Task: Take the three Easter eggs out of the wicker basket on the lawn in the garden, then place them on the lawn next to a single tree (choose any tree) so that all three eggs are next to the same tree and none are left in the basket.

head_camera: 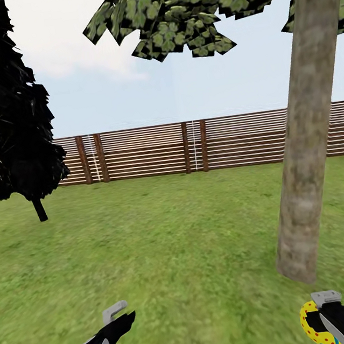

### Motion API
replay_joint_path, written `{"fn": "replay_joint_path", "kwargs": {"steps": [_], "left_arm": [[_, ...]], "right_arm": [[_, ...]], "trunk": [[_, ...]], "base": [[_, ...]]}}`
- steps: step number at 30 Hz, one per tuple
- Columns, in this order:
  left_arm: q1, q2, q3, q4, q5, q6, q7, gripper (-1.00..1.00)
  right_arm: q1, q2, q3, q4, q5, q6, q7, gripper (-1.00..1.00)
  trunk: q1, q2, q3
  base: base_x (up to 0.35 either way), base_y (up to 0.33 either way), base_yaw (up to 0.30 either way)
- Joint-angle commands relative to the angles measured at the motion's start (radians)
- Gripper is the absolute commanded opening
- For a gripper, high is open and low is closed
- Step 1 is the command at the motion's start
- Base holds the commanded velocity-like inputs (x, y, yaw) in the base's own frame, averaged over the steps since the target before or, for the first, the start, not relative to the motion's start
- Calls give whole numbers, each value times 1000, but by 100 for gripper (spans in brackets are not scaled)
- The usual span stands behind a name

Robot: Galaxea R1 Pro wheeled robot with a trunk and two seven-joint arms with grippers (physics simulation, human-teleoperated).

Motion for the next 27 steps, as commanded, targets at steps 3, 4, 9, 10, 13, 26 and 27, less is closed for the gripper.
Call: {"fn": "replay_joint_path", "kwargs": {"steps": [3, 4, 9, 10, 13, 26, 27], "left_arm": [[-1, 0, 4, -1, 10, 5, -6, 100], [-1, 0, 4, -1, 10, 5, -6, 100], [-1, 0, 4, -1, 10, 5, -6, 100], [-1, 0, 4, -1, 10, 5, -6, 100], [-1, 0, 4, -1, 10, 4, -6, 100], [-1, -1, 4, -1, 10, 4, -6, 100], [-1, 0, 4, -1, 10, 4, -6, 100]], "right_arm": [[0, -1, 8, -2, -8, 6, -5, -100], [0, -1, 8, -2, -8, 6, -5, -100], [0, -1, 8, -2, -8, 6, -5, -100], [0, -1, 8, -2, -8, 6, -5, -100], [0, -1, 8, -2, -8, 6, -5, -100], [0, -1, 8, -2, -8, 6, -5, -100], [0, -1, 8, -2, -8, 6, -5, -100]], "trunk": [[12, -22, -11], [15, -29, -14], [35, -64, -29], [38, -71, -33], [50, -92, -42], [100, -183, -83], [104, -190, -86]], "base": [[0, 0, 0], [0, 0, 0], [0, 0, 0], [0, 0, 0], [0, 0, 0], [0, 0, 0], [0, 0, 0]]}}
